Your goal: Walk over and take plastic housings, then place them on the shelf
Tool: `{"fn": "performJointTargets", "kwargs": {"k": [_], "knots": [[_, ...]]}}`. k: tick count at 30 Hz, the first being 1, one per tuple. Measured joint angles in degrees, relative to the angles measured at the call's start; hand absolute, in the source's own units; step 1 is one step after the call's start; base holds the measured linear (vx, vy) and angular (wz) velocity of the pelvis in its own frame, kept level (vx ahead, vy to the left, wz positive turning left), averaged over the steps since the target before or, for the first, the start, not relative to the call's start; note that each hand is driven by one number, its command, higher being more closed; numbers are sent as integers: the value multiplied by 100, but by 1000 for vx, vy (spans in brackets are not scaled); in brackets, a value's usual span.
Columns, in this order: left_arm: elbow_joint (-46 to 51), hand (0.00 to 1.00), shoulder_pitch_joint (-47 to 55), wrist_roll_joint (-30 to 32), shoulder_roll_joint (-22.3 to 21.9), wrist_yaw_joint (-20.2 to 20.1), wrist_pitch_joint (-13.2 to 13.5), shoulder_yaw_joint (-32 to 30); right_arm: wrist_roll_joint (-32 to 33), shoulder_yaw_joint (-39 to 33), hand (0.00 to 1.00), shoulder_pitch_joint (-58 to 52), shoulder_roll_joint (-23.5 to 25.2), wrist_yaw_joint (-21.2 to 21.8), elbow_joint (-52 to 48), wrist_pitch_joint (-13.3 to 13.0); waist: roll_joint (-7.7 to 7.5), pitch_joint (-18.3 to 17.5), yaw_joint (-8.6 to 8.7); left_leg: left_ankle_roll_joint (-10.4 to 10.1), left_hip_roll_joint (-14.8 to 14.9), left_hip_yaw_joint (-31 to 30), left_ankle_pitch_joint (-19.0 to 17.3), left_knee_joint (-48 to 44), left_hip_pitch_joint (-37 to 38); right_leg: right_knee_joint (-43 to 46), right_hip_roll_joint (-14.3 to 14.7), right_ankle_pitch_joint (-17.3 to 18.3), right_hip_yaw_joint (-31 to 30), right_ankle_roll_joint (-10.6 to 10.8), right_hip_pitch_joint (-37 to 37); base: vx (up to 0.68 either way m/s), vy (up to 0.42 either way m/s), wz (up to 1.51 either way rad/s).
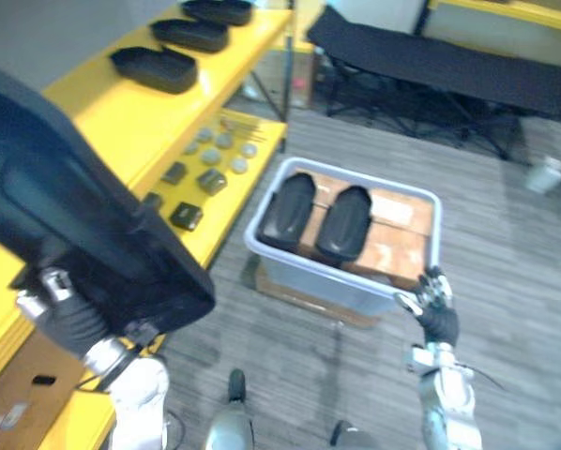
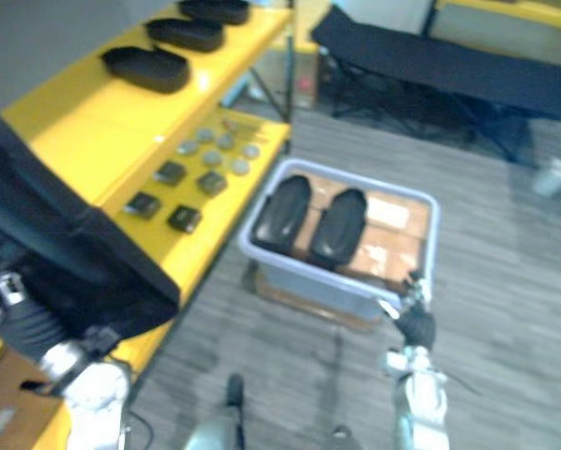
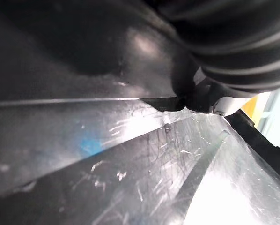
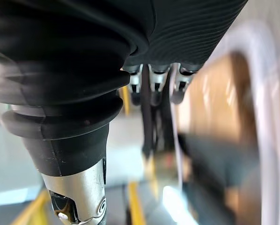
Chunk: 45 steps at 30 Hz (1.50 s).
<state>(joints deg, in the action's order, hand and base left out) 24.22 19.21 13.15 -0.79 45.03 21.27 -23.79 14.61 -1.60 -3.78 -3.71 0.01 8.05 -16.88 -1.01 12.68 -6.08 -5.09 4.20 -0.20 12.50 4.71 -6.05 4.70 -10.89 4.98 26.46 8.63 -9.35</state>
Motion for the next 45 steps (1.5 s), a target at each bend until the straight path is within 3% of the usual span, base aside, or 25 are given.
{"fn": "performJointTargets", "kwargs": {"k": [5,10,13,16,22,26,28,31,34,35,36,39,41,42,43,45], "knots": [[0,100,698,-452,-250,-452,310,-931,-264,606,0,672,60,-142,436,66,-64,-49,-649,-24,-201,-578,-20,0,-60,82,-30,254,599,2,-312,27,-58,65],[102,100,1025,-1344,-708,-1021,707,-1395,-595,1014,0,814,140,-264,443,287,-115,-110,-922,-43,-292,-850,-5,0,-119,76,-25,363,852,-53,-413,-10,-22,32],[272,100,1001,-1679,-708,-1298,880,-1392,-721,1073,0,789,133,-263,442,550,-173,-200,-893,-63,-285,-902,14,0,-183,76,0,379,919,-45,-390,-49,-6,8],[284,100,931,-1710,-699,-1406,885,-1380,-768,1065,0,723,31,-264,442,723,-212,-254,-873,-55,-285,-910,32,0,-207,84,5,379,924,-45,-370,-36,1,2],[283,100,926,-1778,-695,-1403,861,-1360,-859,926,0,688,-126,-237,431,779,-218,-258,-875,-6,-306,-954,81,1,-264,80,31,379,1020,-45,-380,-35,-3,10],[283,100,829,-1948,-638,-1590,812,-1184,-867,576,0,456,-226,-276,380,784,-242,-284,-746,136,-474,-1192,226,27,-505,107,60,340,1576,19,-529,-18,-2,71],[280,100,821,-1957,-632,-1676,740,-1097,-875,459,0,408,-259,-328,379,785,-235,-279,-728,137,-552,-1203,218,29,-509,193,18,369,1581,-29,-598,-31,34,63],[235,100,777,-1948,-611,-1645,714,-1087,-878,398,0,495,-316,-300,364,766,-244,-232,-722,138,-547,-904,216,25,-611,279,12,661,1512,-263,-573,-91,35,40],[131,100,689,-1933,-583,-1644,709,-1044,-969,392,0,541,-327,-240,365,700,-208,-129,-657,164,-561,-795,199,-3,-642,288,110,948,1229,-254,-565,-110,-13,41],[131,100,628,-1933,-561,-1653,712,-1037,-976,381,0,509,-319,-242,364,670,-288,-103,-598,247,-567,-683,194,-40,-670,312,78,975,1206,-240,-564,-92,-20,69],[135,100,547,-1944,-511,-1678,713,-1029,-976,334,0,457,-321,-244,329,633,-244,-75,-589,400,-570,-577,255,-352,-845,517,145,1080,1212,-183,-552,-42,-25,84],[126,100,336,-1940,-330,-1804,701,-703,-972,172,0,153,-322,-296,139,601,-250,-42,-456,380,-725,-1027,408,-281,-963,1201,165,1058,495,-127,-334,18,13,91],[113,100,219,-1940,-143,-1911,697,-477,-974,39,0,80,-312,-406,115,585,-226,-29,-383,385,-698,-1162,410,-173,-993,1925,173,1040,0,-223,14,29,-4,77],[106,100,138,-1939,0,-1917,694,-380,-981,-53,0,84,-318,-430,103,518,-194,-6,-377,383,-663,-1210,407,-9,-986,1883,266,1252,-193,-416,139,-17,-89,39],[53,100,63,-1944,46,-1872,694,-359,-1014,-79,0,213,-358,-433,105,427,-222,69,-395,383,-688,-1166,407,-11,-998,1627,359,1398,-308,-500,199,-41,-101,21],[-193,100,49,-1955,33,-1788,668,-329,-1132,-47,0,423,-383,-435,97,292,-131,140,-408,354,-662,-990,385,-11,-1015,1298,423,1497,-377,-585,143,-82,-74,-25]]}}
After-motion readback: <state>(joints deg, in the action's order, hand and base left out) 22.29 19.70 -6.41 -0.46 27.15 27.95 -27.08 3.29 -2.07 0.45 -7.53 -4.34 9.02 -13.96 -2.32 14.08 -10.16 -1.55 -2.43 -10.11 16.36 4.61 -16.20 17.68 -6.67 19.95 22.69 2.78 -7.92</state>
